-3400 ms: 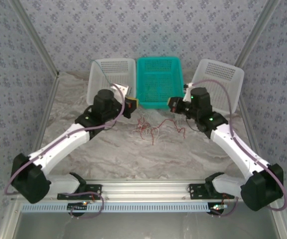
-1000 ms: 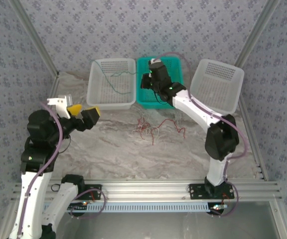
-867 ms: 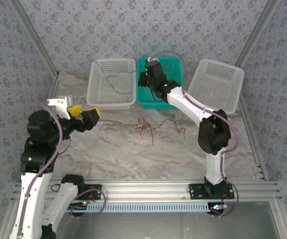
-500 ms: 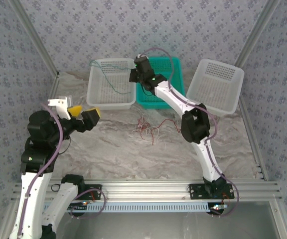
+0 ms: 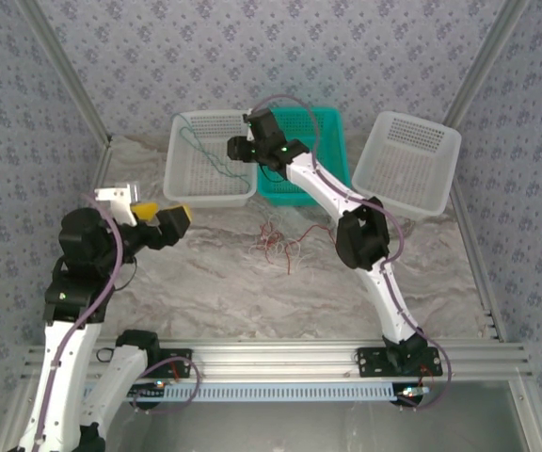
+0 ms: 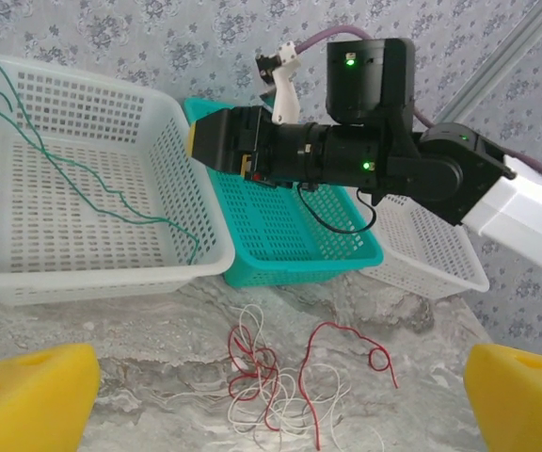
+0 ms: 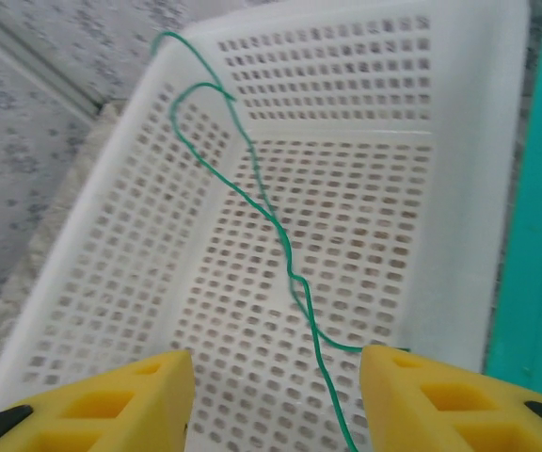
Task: Untangle the cables
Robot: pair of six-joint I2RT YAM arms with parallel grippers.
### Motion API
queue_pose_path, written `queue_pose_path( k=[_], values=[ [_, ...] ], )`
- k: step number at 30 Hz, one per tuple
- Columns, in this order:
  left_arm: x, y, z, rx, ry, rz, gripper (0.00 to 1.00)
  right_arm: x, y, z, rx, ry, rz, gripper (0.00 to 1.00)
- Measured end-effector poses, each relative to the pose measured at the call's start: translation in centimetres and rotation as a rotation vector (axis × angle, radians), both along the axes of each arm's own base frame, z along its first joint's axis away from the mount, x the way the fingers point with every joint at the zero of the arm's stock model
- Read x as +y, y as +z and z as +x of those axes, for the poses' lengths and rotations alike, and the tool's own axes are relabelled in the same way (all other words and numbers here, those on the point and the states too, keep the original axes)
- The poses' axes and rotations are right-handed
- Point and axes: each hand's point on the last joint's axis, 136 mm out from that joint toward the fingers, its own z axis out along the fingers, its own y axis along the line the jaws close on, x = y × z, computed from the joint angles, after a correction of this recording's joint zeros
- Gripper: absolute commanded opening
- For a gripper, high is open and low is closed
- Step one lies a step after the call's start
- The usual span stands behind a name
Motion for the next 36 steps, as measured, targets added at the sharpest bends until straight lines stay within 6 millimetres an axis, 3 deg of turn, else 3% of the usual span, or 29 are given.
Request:
queue_pose_path(
  k=[5,8,14,18,21,26,30,36],
  values=[
    [-0.4,-0.8,0.7,0.038,-0.005,-0.014,0.99,-0.7,2.2,-2.1,0.010,0.054,-0.013,0.53],
    [-1.6,-1.6,1.2,0.074,-0.042,-0.019,0.99,-3.0,4.7,-5.0,0.002,0.076,-0.035,0.53],
    [-7.3,-5.4,2.0,0.199,-0.189,0.034,0.95,-12.3,10.5,-13.6,-0.095,0.023,-0.051,0.54],
    [-12.2,-10.0,2.8,0.307,-0.272,0.121,0.95,-18.1,11.0,-18.7,-0.147,-0.061,-0.057,0.54],
    [-15.4,-14.2,2.7,0.393,-0.327,0.206,0.94,-21.1,8.2,-21.9,-0.108,-0.111,-0.085,0.54],
    [-19.5,-19.4,2.4,0.497,-0.397,0.312,0.89,-23.5,0.3,-25.4,0.048,-0.148,-0.127,0.54],
    [-20.4,-20.1,3.1,0.496,-0.396,0.312,0.88,-23.2,-5.2,-26.7,0.181,-0.126,-0.141,0.54],
    [-20.2,-18.8,4.2,0.457,-0.376,0.287,0.88,-19.3,-10.3,-25.7,0.283,-0.031,-0.129,0.54]
  ],
)
